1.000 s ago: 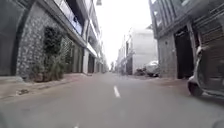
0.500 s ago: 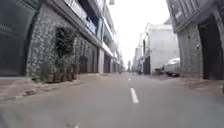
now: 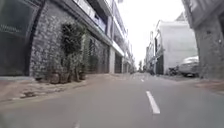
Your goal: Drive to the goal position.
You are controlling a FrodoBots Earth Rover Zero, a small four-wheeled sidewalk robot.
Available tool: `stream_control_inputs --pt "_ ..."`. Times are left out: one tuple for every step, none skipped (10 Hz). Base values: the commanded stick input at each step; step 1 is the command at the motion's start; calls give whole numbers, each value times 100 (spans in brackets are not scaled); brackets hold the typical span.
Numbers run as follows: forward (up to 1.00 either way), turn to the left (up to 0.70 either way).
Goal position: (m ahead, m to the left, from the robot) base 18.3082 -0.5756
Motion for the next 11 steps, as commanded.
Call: stream_control_inputs --pt "100 0" --pt "100 0" --pt "100 0" --pt "100 0" --pt "100 0" --pt "100 0" --pt "100 0" --pt "100 -10" --pt "100 -40" --pt "100 -40" --pt "100 -36"
